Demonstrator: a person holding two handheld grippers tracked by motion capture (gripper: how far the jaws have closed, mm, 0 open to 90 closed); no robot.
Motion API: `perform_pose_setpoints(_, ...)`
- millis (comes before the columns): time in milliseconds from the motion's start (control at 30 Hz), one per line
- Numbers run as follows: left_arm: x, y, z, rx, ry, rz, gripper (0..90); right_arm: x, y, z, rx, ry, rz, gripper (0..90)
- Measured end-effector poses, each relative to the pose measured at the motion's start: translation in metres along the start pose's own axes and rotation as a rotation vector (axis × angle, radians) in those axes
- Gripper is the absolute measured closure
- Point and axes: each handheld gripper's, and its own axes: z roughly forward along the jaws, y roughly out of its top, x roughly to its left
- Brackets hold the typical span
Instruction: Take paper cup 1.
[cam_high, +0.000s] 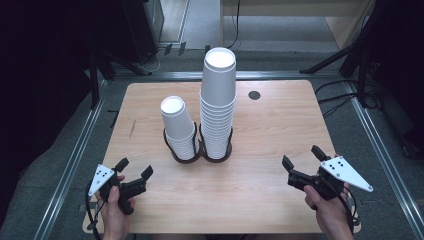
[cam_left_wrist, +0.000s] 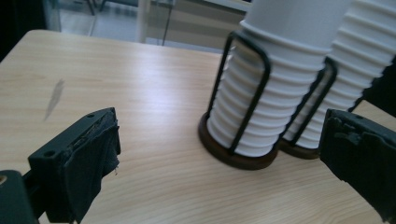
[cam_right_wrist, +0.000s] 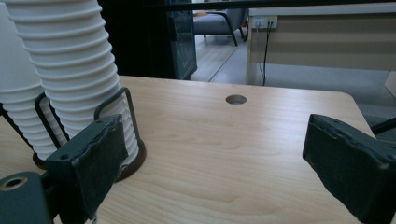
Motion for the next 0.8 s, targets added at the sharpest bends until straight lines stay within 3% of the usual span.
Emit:
perform_pose_setpoints(67, -0.007, 0.005, 0.002, -0.002, 0.011, 0.013, 0.0, 0.003, 0.005, 0.002, -0.01, 0.004, -0.005, 6.3)
perform_pose_setpoints(500, -0.058, 0.038, 0.022, -0.04, -0.098, 0.064, 0.0, 0.026, 0.032, 0.016, -0.051, 0.049, 0.007, 6.2)
perform_pose_setpoints(800, -0.081, 0.044, 0.037, -0.042, -0.135, 0.09, 0.0, 0.046, 0.054, 0.026, -0.074, 0.089, -0.014, 6.2)
